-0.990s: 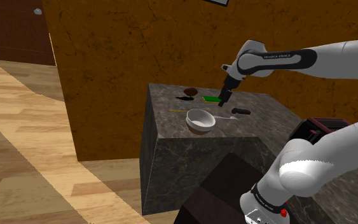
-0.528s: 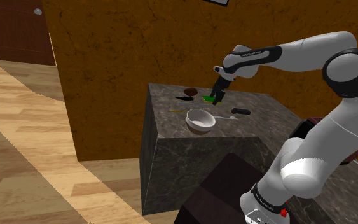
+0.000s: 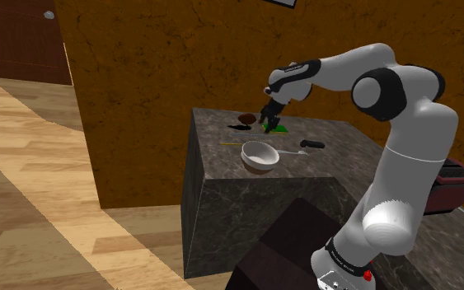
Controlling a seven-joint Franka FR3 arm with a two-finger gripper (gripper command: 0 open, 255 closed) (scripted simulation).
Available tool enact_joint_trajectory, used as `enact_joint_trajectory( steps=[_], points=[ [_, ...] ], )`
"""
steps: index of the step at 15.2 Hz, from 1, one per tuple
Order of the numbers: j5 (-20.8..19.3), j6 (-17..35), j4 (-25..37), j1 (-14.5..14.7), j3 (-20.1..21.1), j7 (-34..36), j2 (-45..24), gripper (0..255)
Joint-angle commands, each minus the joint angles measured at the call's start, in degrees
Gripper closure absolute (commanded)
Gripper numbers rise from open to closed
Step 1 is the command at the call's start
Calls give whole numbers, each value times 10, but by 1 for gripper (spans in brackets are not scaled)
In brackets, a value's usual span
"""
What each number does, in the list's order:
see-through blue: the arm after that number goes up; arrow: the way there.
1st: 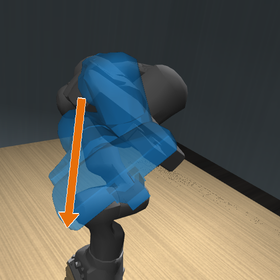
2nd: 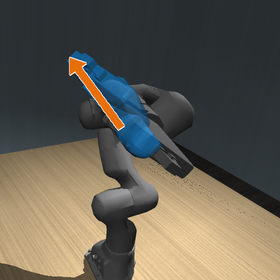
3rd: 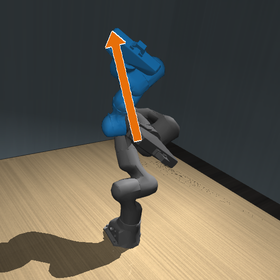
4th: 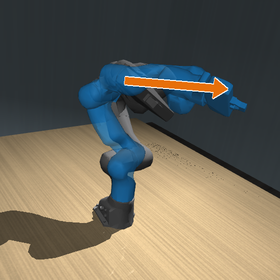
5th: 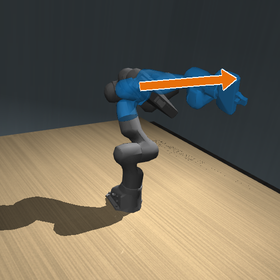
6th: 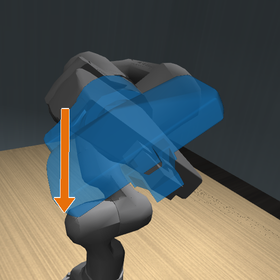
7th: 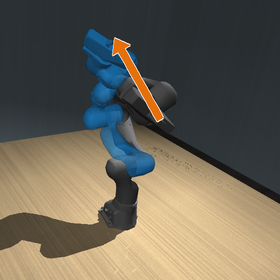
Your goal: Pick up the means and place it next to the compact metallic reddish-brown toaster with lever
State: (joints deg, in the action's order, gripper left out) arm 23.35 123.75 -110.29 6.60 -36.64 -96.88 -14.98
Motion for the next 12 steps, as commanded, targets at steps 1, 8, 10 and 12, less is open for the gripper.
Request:
enact_joint_trajectory(
  steps=[1, 8, 10, 12],
  points=[
    [17, 5, 10, -9, 7, -20, -21, 0],
    [41, 35, 0, -13, 18, -35, -47, 0],
    [41, 35, 0, -13, 18, -35, -47, 0],
    [41, 34, 0, -13, 18, -35, -47, 0]
  ],
)
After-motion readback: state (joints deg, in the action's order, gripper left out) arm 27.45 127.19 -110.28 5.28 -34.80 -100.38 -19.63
